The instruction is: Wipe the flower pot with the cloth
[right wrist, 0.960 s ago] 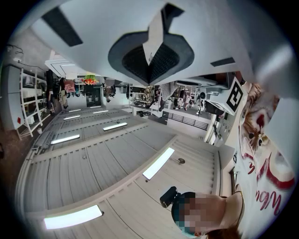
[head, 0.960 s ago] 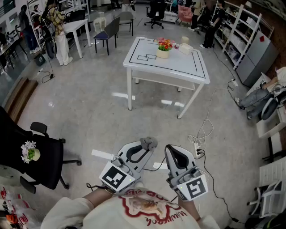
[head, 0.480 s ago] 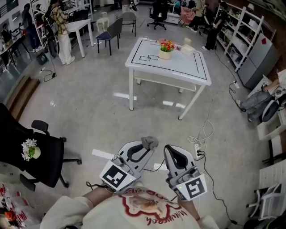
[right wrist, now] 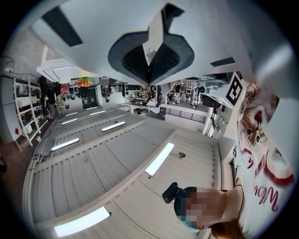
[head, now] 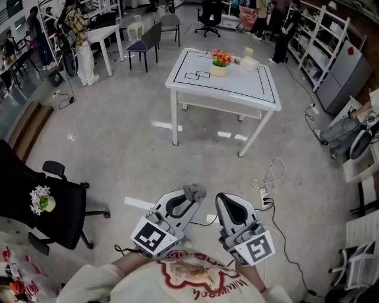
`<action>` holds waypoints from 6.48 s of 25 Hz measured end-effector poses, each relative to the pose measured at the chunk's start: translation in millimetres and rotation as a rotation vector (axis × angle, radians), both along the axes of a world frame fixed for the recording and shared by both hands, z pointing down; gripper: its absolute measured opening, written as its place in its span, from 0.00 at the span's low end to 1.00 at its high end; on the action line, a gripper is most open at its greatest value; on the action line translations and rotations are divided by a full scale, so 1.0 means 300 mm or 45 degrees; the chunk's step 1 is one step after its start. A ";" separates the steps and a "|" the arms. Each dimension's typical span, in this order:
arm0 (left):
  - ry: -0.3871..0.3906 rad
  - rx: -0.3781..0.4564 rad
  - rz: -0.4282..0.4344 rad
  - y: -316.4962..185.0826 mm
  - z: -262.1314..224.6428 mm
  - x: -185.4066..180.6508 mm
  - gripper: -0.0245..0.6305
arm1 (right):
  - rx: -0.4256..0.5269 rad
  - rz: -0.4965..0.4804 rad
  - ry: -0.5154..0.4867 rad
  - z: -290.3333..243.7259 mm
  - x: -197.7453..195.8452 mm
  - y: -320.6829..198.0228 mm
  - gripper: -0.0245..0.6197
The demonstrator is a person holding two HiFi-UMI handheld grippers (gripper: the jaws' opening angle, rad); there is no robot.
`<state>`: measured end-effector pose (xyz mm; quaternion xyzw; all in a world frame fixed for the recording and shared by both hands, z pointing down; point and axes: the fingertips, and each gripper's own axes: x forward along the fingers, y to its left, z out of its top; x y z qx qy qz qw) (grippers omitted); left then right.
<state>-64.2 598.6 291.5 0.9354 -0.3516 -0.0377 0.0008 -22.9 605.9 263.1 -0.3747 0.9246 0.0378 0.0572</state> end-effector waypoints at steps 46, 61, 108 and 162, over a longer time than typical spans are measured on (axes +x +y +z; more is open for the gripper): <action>0.016 0.001 0.256 -1.293 -0.028 -0.123 0.10 | -0.103 0.351 0.064 0.047 -0.149 -1.265 0.03; -0.004 -0.032 0.243 -1.430 0.017 -0.095 0.10 | -0.119 0.365 0.033 0.077 -0.096 -1.409 0.03; 0.003 -0.030 -0.021 -2.571 0.020 0.336 0.10 | -0.101 0.096 0.045 0.069 0.345 -2.594 0.03; -0.569 0.091 0.255 -3.457 0.200 0.278 0.10 | -0.216 0.166 0.067 0.115 0.407 -3.225 0.03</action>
